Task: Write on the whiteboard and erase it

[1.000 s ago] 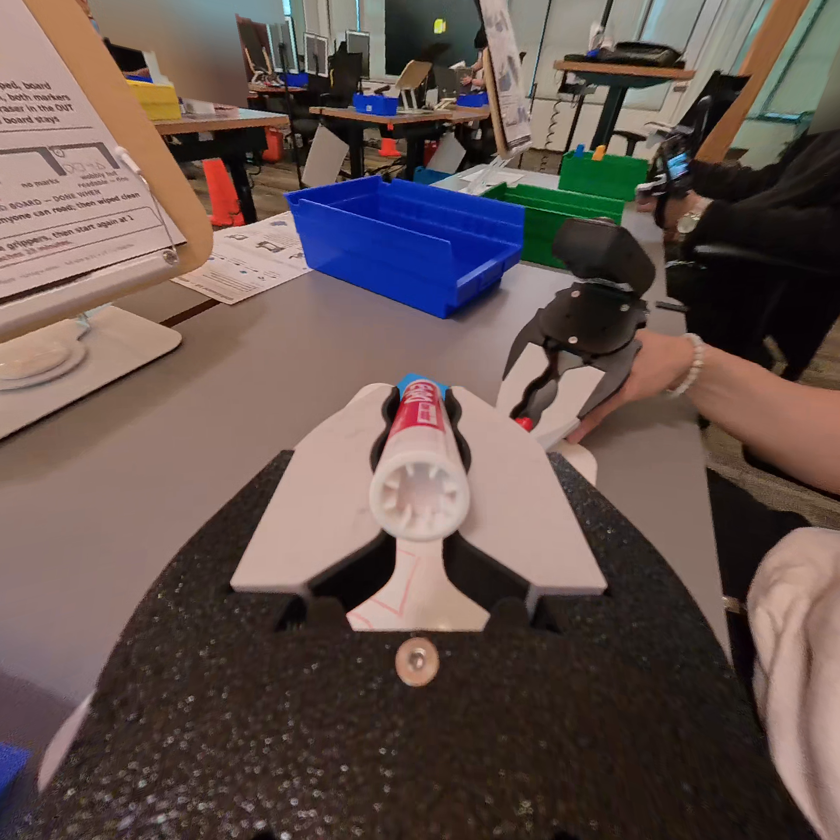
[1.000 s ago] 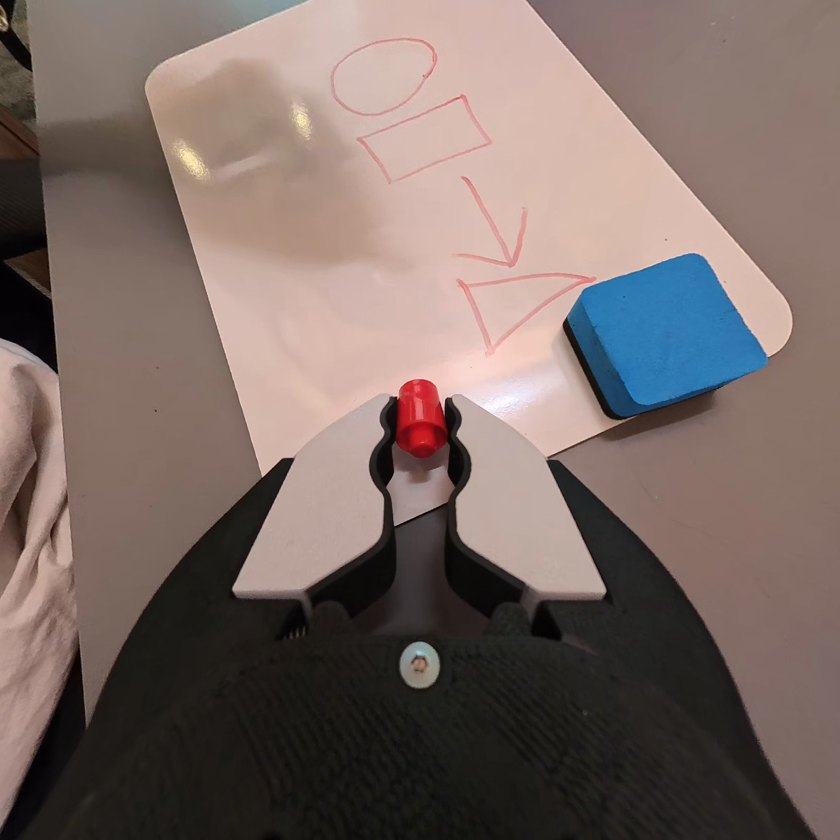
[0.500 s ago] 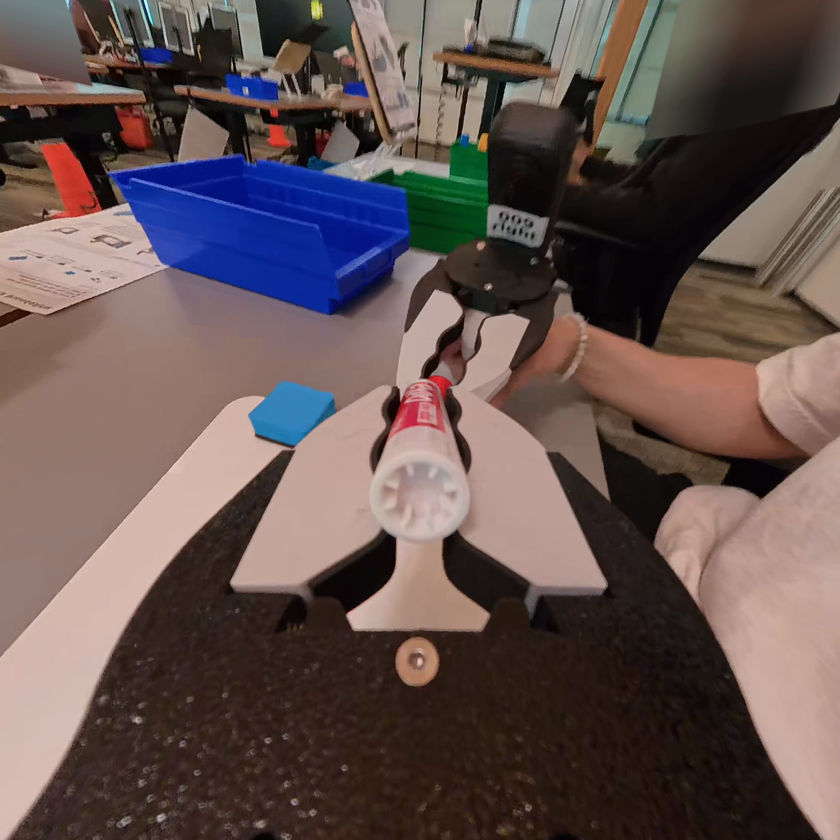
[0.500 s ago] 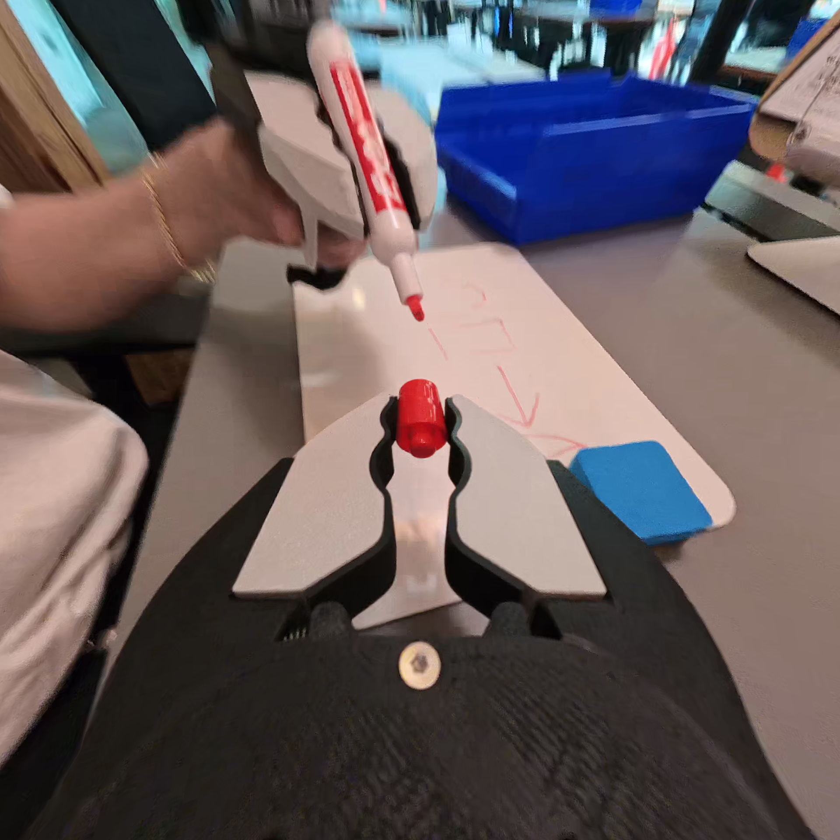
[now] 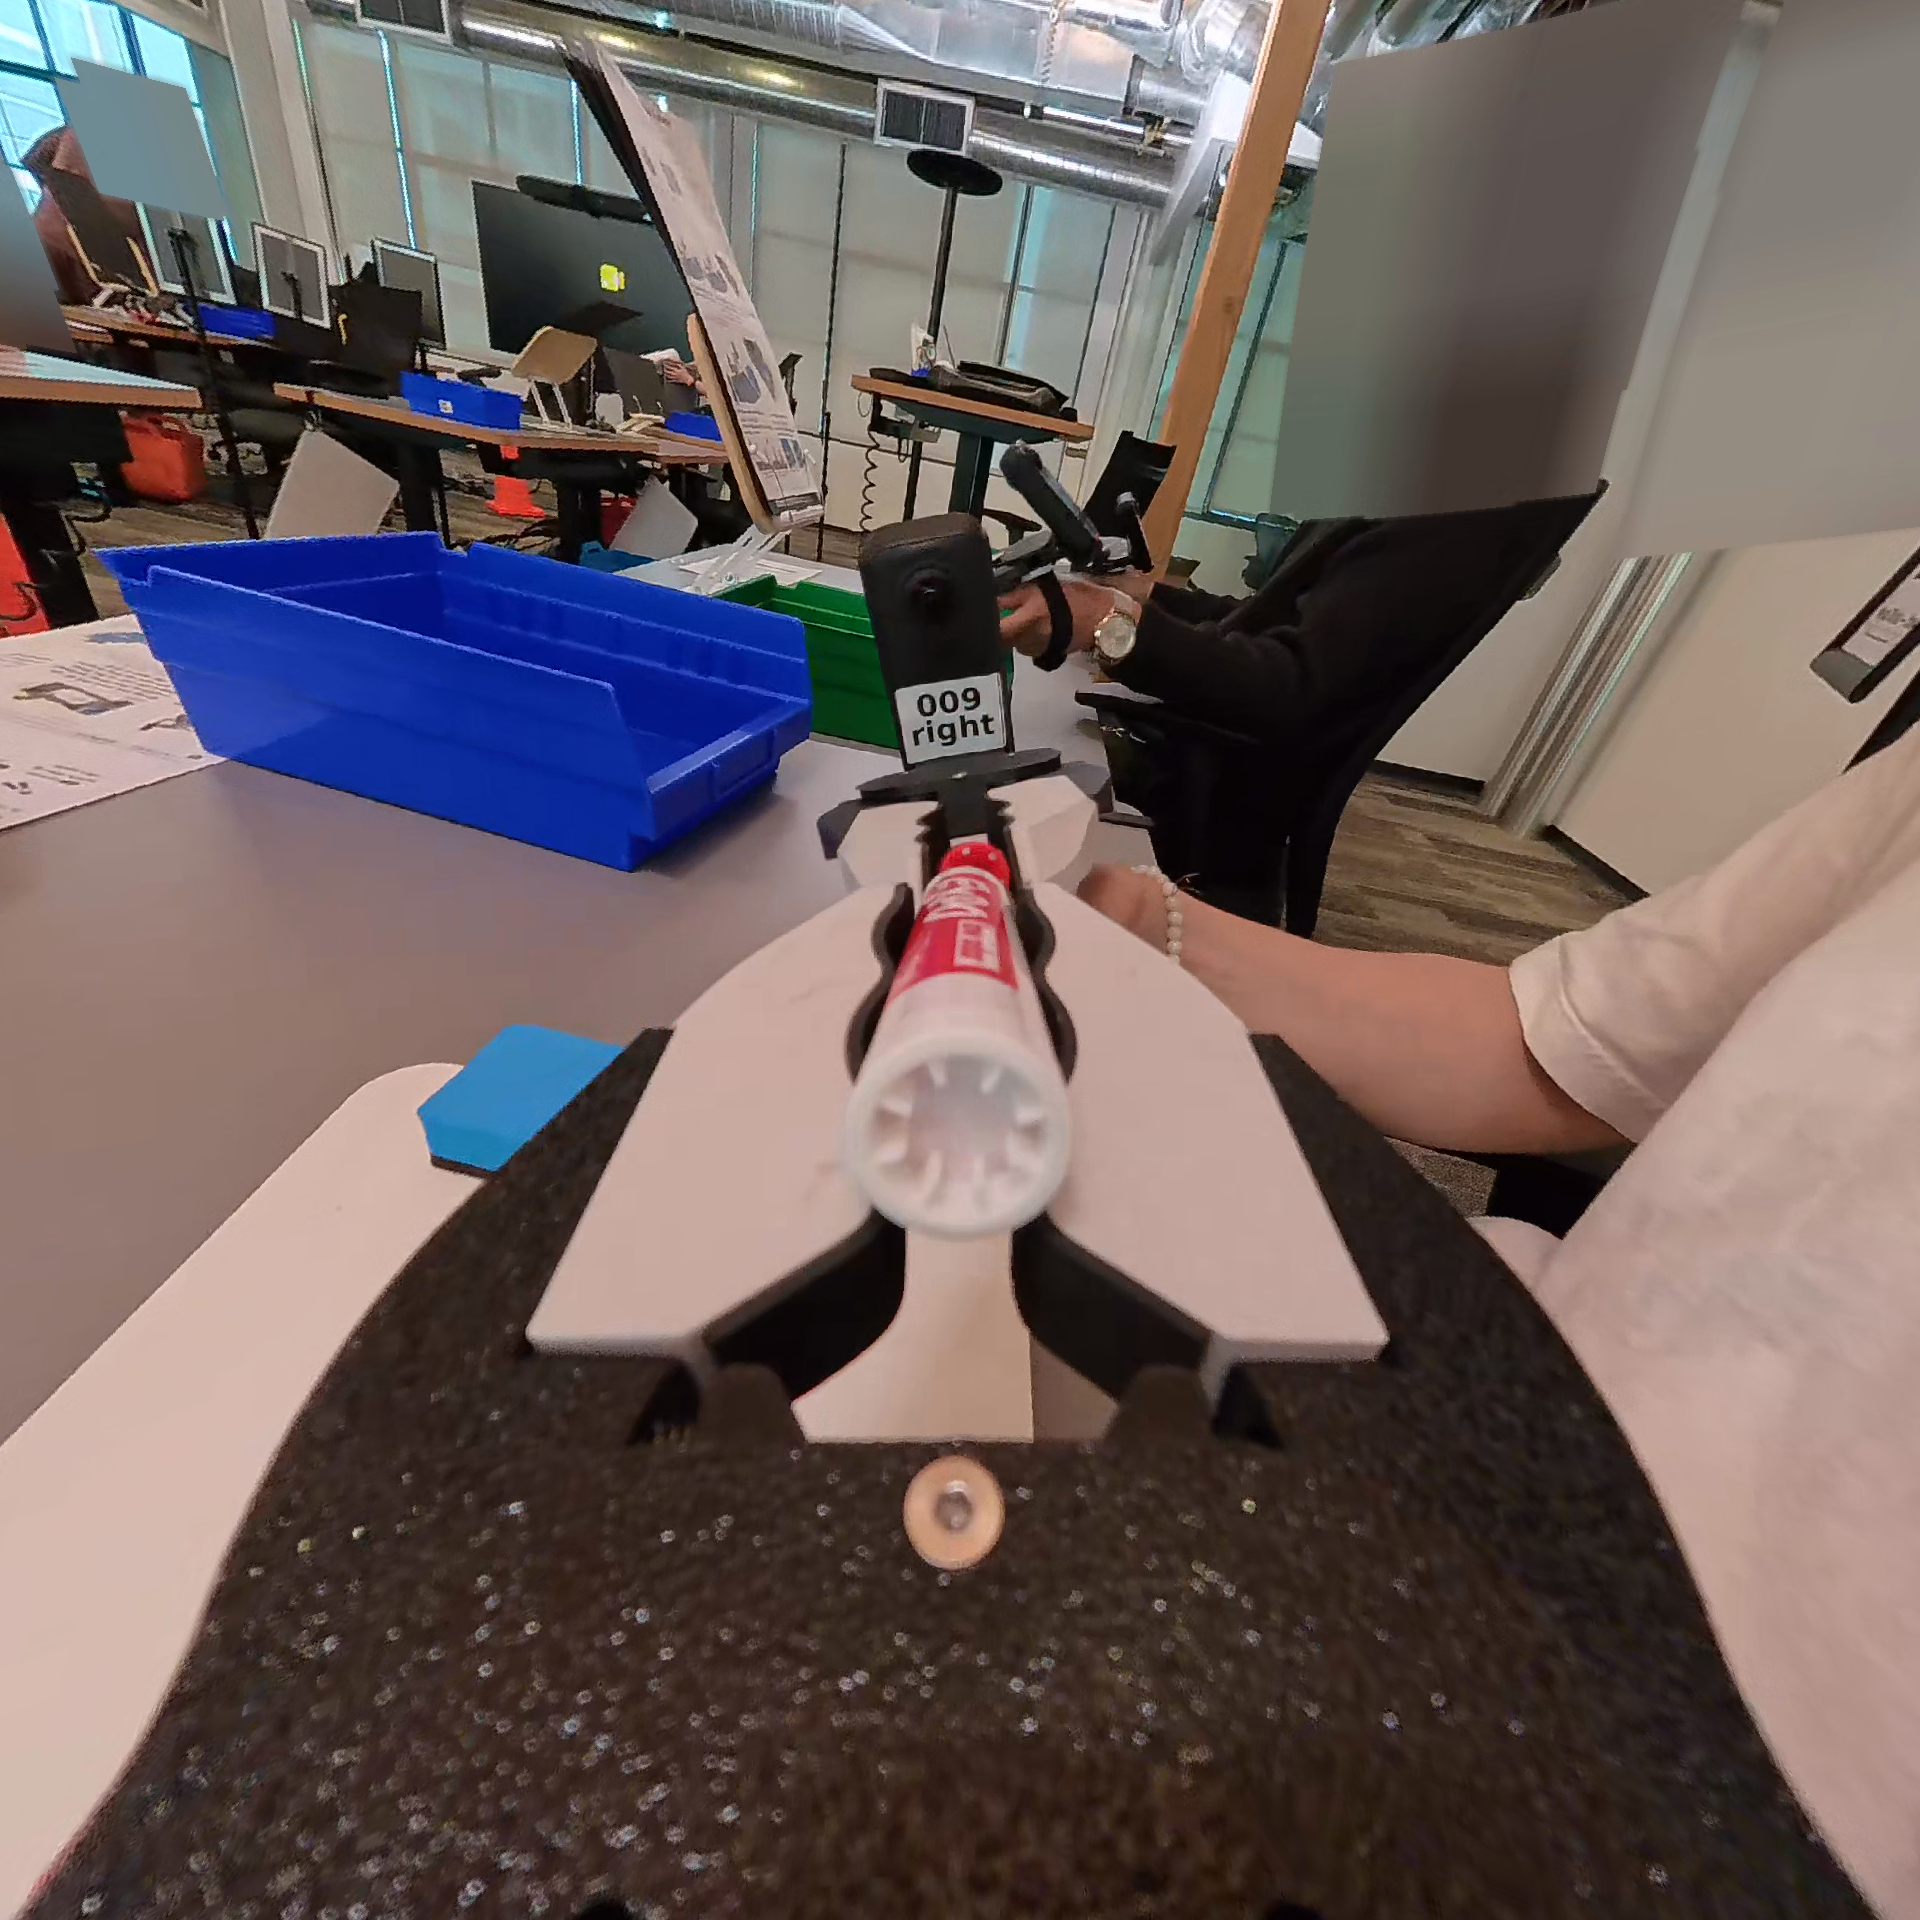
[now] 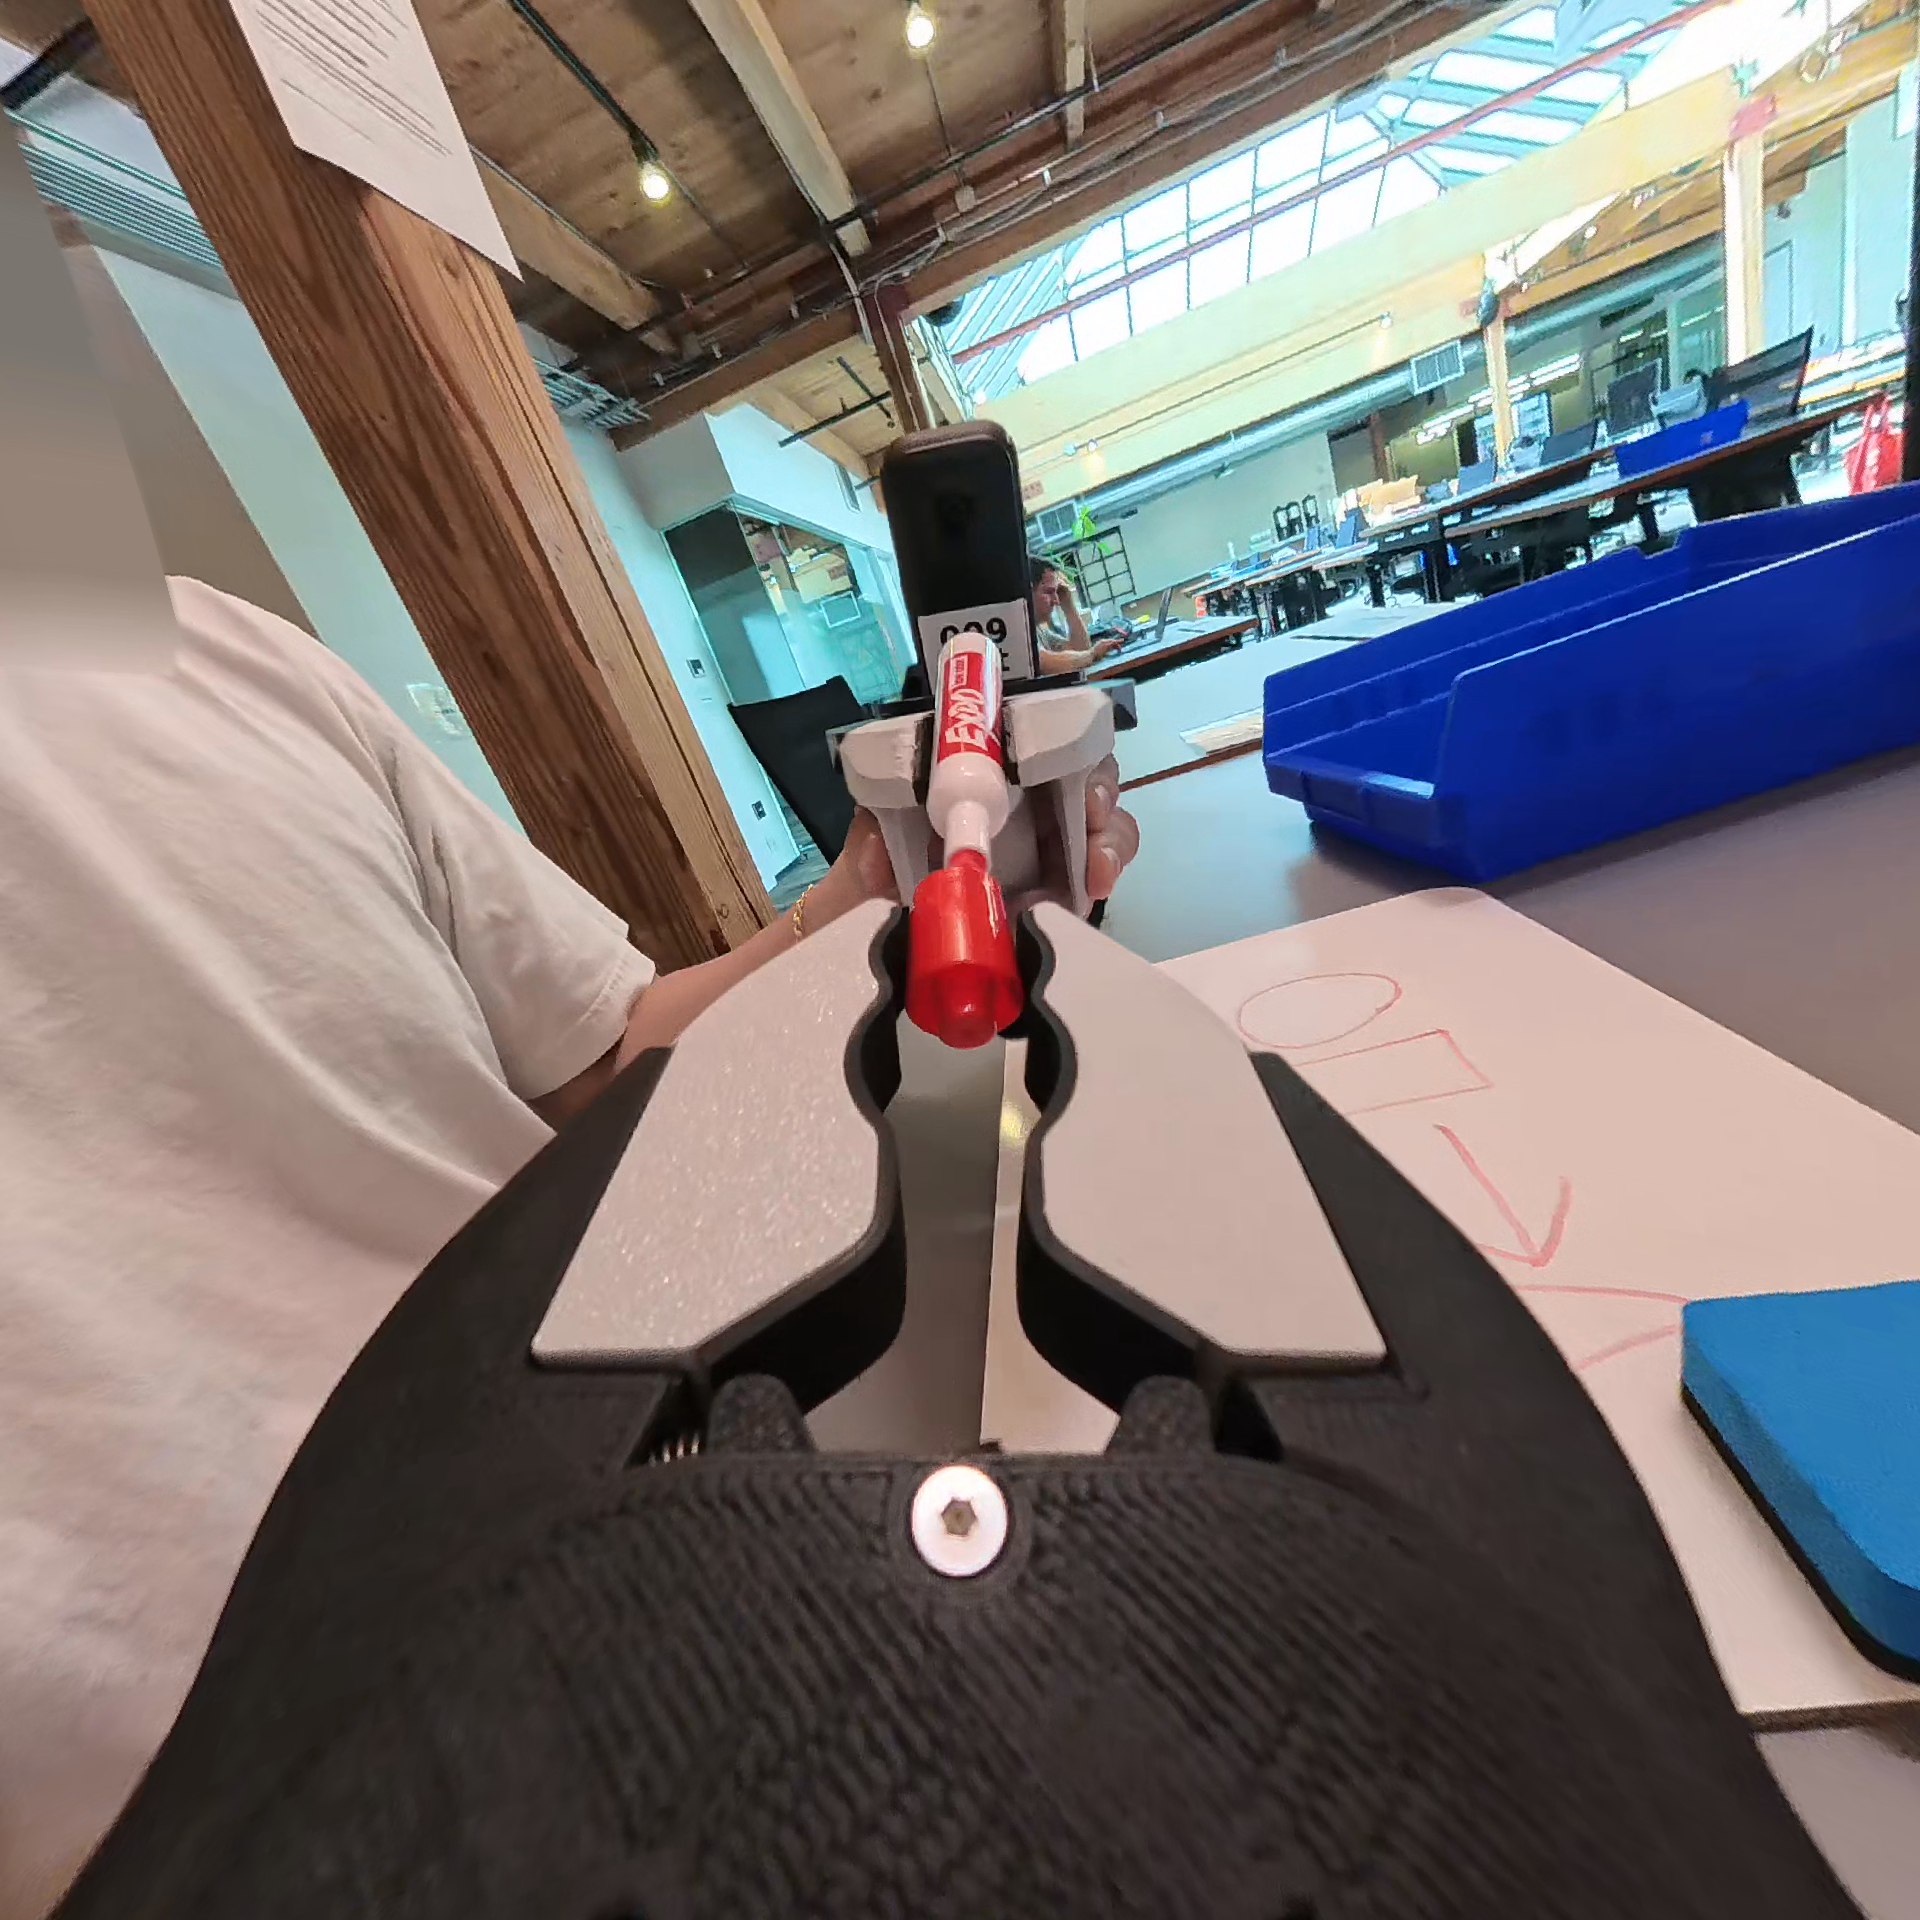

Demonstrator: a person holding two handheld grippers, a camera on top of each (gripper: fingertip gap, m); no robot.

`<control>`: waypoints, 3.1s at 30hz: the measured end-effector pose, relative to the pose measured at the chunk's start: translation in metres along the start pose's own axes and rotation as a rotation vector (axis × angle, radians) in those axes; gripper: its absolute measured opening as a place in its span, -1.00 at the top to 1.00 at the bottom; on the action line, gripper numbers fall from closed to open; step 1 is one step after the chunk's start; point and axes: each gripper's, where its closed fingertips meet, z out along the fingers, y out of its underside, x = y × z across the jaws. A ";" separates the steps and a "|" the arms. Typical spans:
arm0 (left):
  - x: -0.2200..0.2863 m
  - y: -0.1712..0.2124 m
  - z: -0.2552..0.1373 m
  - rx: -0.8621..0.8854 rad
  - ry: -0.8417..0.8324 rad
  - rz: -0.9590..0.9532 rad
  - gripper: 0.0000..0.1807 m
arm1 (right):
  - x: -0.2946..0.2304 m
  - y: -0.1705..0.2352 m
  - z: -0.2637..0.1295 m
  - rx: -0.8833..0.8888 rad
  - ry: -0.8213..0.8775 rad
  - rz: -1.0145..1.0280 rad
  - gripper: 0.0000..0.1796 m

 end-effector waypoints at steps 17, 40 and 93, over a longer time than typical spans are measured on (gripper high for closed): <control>0.005 0.012 0.010 -0.053 -0.010 -0.108 0.79 | 0.004 0.011 0.011 -0.235 0.246 -0.414 0.78; 0.003 0.025 0.010 -0.077 0.066 -0.212 0.79 | 0.006 0.022 0.017 -0.238 0.210 -0.290 0.79; -0.063 -0.014 -0.089 0.044 -0.229 -0.066 0.49 | 0.228 -0.077 -0.357 -0.636 1.698 0.108 0.77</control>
